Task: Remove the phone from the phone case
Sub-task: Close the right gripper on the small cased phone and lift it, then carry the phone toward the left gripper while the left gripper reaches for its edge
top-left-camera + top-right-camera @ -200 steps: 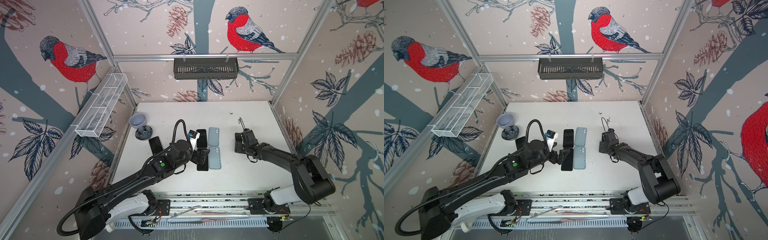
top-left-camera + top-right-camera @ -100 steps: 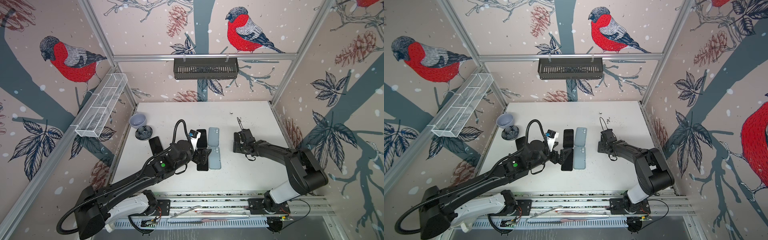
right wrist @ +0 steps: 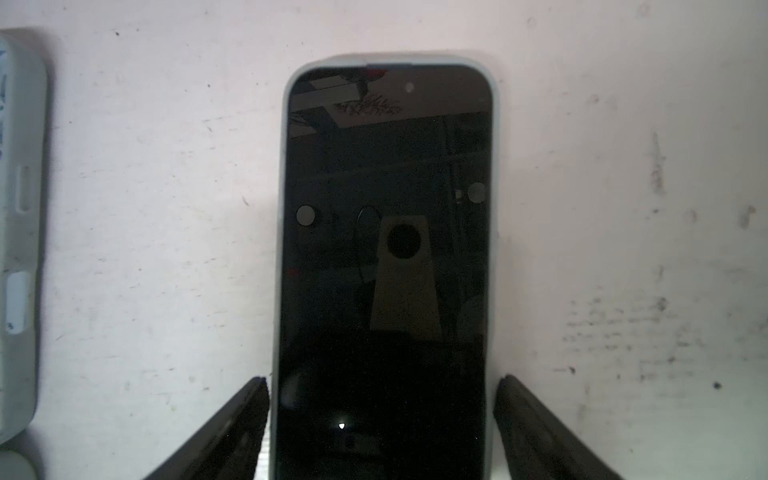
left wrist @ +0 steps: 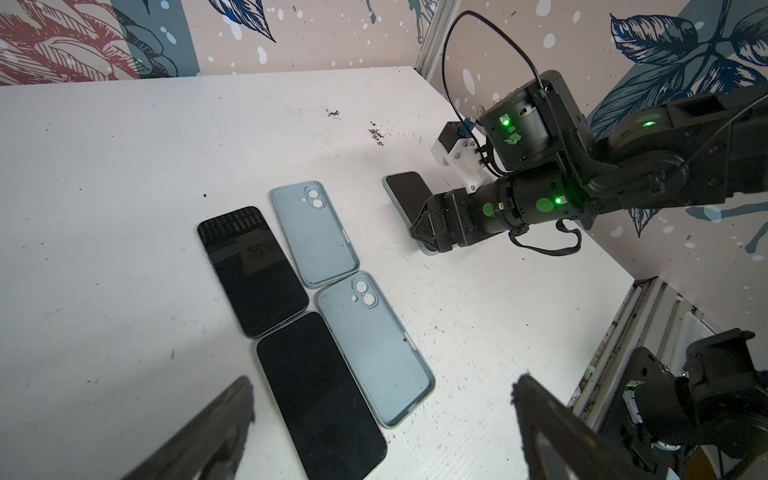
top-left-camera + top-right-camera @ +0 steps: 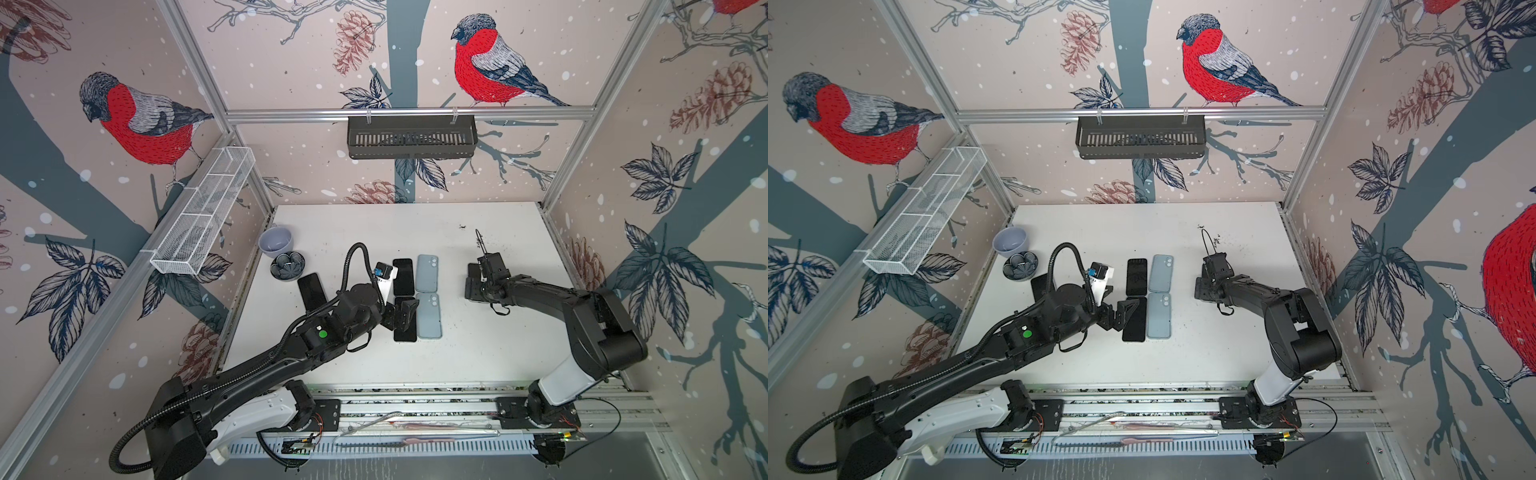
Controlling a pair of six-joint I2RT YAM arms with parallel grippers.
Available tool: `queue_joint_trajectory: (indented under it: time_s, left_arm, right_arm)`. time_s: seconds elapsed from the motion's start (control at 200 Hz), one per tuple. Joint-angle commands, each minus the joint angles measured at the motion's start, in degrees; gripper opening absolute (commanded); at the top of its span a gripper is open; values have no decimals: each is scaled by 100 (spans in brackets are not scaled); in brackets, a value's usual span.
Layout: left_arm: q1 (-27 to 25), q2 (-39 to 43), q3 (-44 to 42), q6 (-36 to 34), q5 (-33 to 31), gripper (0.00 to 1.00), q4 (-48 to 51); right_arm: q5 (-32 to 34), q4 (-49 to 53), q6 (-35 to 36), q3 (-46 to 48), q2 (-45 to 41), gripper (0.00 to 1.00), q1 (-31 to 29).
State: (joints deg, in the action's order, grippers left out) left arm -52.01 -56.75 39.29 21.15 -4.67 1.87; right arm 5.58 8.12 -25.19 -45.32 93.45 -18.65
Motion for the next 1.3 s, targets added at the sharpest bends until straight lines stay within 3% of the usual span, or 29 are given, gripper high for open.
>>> queue_joint_trajectory:
  time_s: [0.0, 0.16, 0.66, 0.911, 1.296]
  left_arm:
    - [-2, 6, -29, 36, -70, 96, -231]
    - [-2, 49, -124, 49, -109, 96, -277]
    - [-2, 35, -150, 157, 13, 97, -375]
    - [-11, -298, -121, 550, 392, 96, -934]
    - [-28, -1699, 306, 1324, 727, 89, -2119]
  right_arm:
    - [-186, 294, 50, -84, 141, 87, 5]
    - [-75, 357, 123, -134, 292, 83, 1]
    - [-74, 424, 77, -106, 282, 51, -6]
    - [-188, -245, 52, 333, -706, 35, -190]
    - [-150, -1030, 303, 1107, -2136, 25, -665]
